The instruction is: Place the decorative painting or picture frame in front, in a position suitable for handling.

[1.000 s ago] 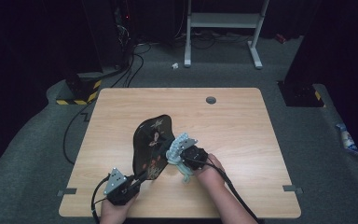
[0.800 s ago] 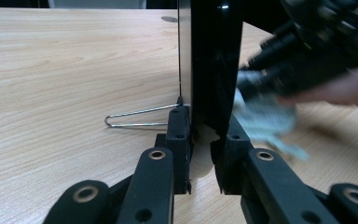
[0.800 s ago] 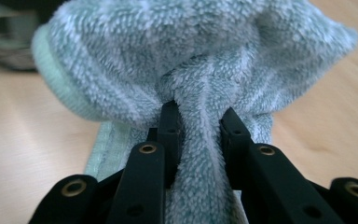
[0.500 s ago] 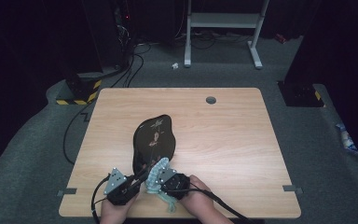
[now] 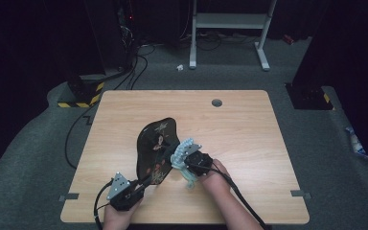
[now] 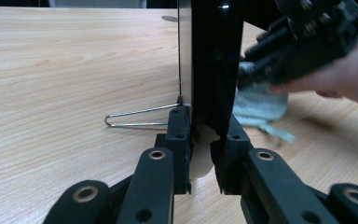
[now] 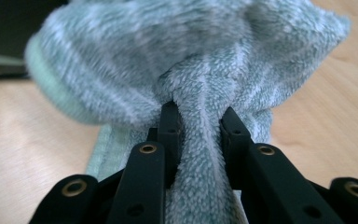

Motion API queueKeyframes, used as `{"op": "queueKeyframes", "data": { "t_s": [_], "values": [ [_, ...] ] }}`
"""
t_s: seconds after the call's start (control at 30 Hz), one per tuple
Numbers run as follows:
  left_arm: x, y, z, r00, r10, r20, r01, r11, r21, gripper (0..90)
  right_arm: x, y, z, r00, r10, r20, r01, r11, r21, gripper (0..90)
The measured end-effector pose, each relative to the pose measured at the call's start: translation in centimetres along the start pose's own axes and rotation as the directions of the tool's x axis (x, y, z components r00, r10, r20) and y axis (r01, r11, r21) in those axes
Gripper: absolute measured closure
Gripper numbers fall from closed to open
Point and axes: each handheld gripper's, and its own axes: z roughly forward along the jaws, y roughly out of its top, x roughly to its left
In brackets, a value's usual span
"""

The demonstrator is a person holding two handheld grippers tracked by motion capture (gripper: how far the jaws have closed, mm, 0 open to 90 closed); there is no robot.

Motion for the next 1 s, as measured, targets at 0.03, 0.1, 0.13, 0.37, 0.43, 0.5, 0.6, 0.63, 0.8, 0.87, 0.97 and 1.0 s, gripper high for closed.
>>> {"op": "queueKeyframes", "data": {
  "t_s": [0.03,0.1,0.13,0.37,0.43,0.5,0.6,0.63,0.8,0.87,0.97,1.0],
  "values": [
    [0.0,0.0,0.0,1.0,-0.001,0.0,0.001,1.0,-0.001,78.0,0.6,-0.2,-0.2,0.9999,-0.008,-0.012,0.008,1.0,-0.011,74.6],
    [-0.1,0.0,0.0,1.0,-0.002,-0.002,0.002,1.0,-0.002,77.9,2.3,-0.3,-0.7,0.9981,-0.039,-0.048,0.038,0.999,-0.033,74.7],
    [-0.1,0.0,0.0,1.0,-0.003,-0.002,0.003,1.0,-0.002,77.9,3.4,-0.2,-1.0,0.9958,-0.065,-0.065,0.062,0.997,-0.042,74.7],
    [-0.2,0.0,0.0,1.0,-0.004,-0.006,0.004,1.0,-0.003,77.9,8.7,-0.7,-2.5,0.973,-0.186,-0.137,0.174,0.98,-0.095,74.6],
    [-0.2,0.0,0.0,1.0,-0.004,-0.005,0.004,1.0,-0.002,77.9,7.7,-0.6,-2.5,0.9772,-0.165,-0.134,0.154,0.984,-0.088,74.6],
    [-0.2,0.0,0.0,1.0,-0.003,-0.005,0.003,1.0,-0.002,77.9,6.0,-0.3,-2.0,0.9843,-0.136,-0.112,0.128,0.989,-0.075,74.6],
    [-0.1,0.0,0.0,1.0,-0.002,-0.004,0.002,1.0,0.0,77.9,3.9,-0.1,-1.5,0.9932,-0.087,-0.078,0.083,0.995,-0.056,74.7],
    [-0.1,0.0,0.0,1.0,-0.002,-0.003,0.002,1.0,0.0,77.9,2.7,0.0,-1.2,0.9963,-0.062,-0.06,0.059,0.997,-0.047,74.7],
    [-0.1,0.0,0.0,1.0,-0.001,-0.001,0.001,1.0,-0.001,77.9,-1.2,0.1,-0.3,0.9993,0.036,0.013,-0.035,0.999,-0.011,74.6],
    [-0.1,0.0,0.0,1.0,-0.003,-0.002,0.003,1.0,-0.003,78.0,-1.1,-0.1,-0.4,0.9994,0.033,0.006,-0.033,0.999,-0.013,74.6],
    [-0.1,0.0,0.0,1.0,-0.005,-0.002,0.005,1.0,-0.004,77.9,2.2,-0.1,-1.0,0.9974,-0.061,-0.038,0.06,0.998,-0.029,74.7],
    [-0.1,0.0,0.0,1.0,-0.003,-0.002,0.003,1.0,-0.002,77.9,2.2,-0.1,-1.0,0.9974,-0.061,-0.038,0.06,0.998,-0.029,74.7]
  ]
}}
